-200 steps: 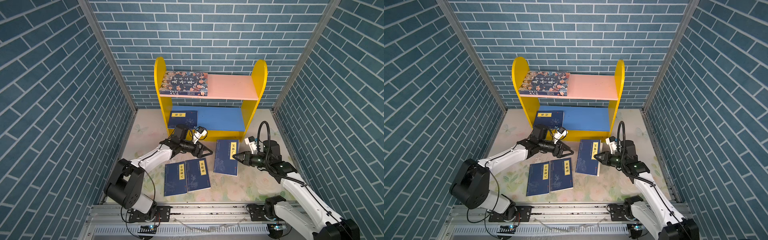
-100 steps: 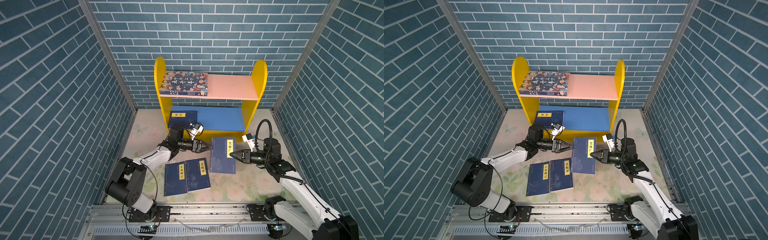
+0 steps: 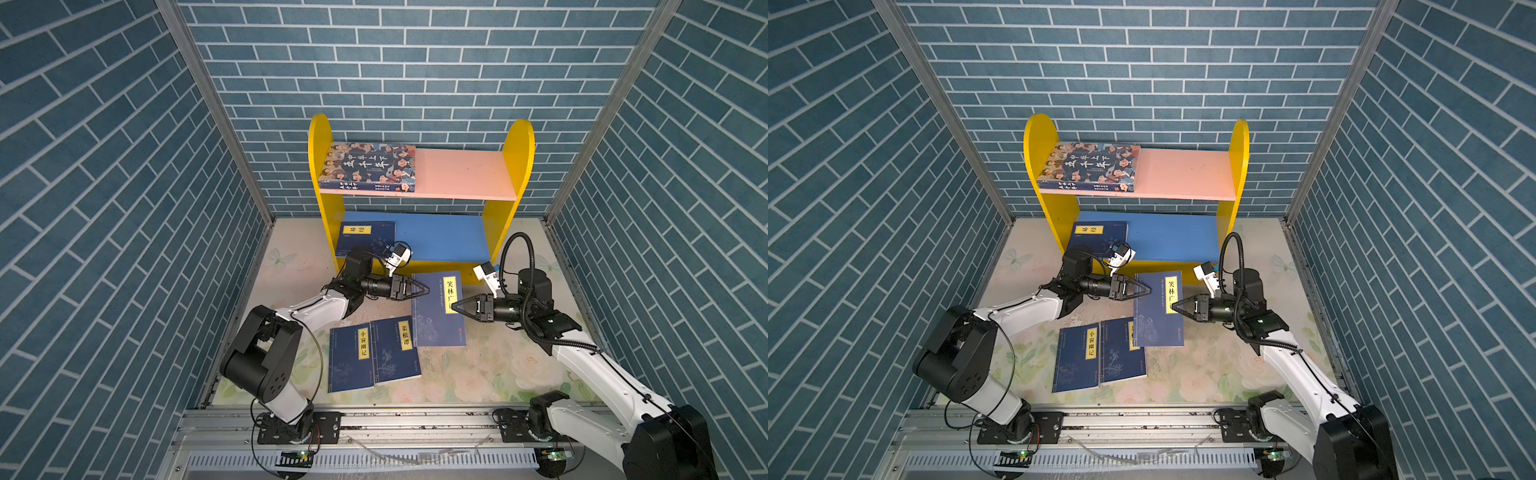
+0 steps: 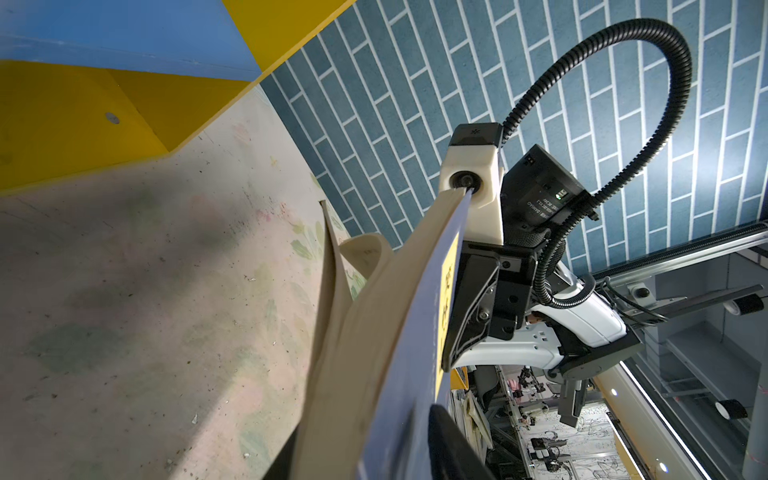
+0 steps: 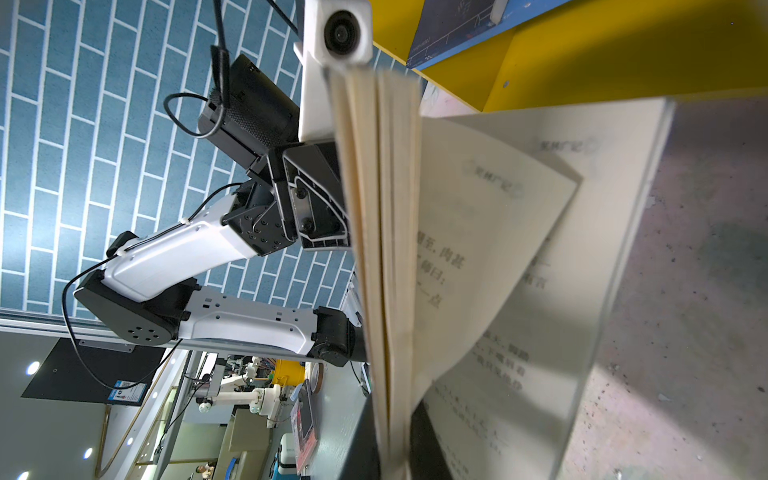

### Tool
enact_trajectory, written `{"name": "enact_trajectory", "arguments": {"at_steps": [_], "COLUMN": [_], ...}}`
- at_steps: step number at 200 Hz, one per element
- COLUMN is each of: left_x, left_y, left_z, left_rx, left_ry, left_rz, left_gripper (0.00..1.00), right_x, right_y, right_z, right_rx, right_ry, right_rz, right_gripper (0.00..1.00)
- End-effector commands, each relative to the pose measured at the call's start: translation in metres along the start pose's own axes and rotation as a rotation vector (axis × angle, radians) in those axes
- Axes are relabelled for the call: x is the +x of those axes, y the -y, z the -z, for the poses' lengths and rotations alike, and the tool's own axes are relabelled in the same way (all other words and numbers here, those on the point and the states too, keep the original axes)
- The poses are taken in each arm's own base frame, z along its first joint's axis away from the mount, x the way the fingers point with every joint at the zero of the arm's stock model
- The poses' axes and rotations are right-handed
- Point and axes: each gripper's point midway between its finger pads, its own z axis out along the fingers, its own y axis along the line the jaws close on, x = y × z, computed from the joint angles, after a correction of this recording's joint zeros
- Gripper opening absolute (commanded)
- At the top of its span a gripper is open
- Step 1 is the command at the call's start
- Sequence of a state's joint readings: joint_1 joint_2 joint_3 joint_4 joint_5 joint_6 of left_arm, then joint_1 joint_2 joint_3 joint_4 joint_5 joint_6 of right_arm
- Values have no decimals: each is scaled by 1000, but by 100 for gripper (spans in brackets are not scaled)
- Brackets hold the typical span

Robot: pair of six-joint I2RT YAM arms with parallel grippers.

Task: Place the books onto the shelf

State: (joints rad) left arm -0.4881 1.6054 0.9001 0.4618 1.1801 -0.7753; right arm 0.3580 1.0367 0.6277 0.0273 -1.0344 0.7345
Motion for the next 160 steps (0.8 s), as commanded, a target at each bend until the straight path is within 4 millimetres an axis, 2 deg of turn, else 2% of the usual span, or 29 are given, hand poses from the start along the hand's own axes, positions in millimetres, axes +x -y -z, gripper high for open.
{"name": "enact_trajectory", "arguments": {"at_steps": [1,41,48,71,97,130,160], "left_x": [-5,-3,-2,-2,-3,-24,-45], "left_y": [14,9,8,8,19,30,28], "left_z": [0,0,0,3,11,34,59], "left_rx": [20,-12,-17,-44,-51,-70,-118], "left_ry": [4,13,12,19,29,104,189], "left_rz": [-39,-24,-29,-61,-123,-164,-160], "left_gripper": [31,5,0,0,0,0,0], "right_x": [-9,-10,-10,-14,-17,-20,-21], "right_y": [-17,-13,-11,-3,4,10,10], "right_z": [-3,-11,-12,-11,-4,11,24], "right_rx": [-47,-36,-29,20,98,189,208], "right_ry": [-1,-16,-15,16,73,171,275], "right_rz": [70,70,65,63,68,73,51], "right_gripper": [0,0,6,33,52,68,75]}}
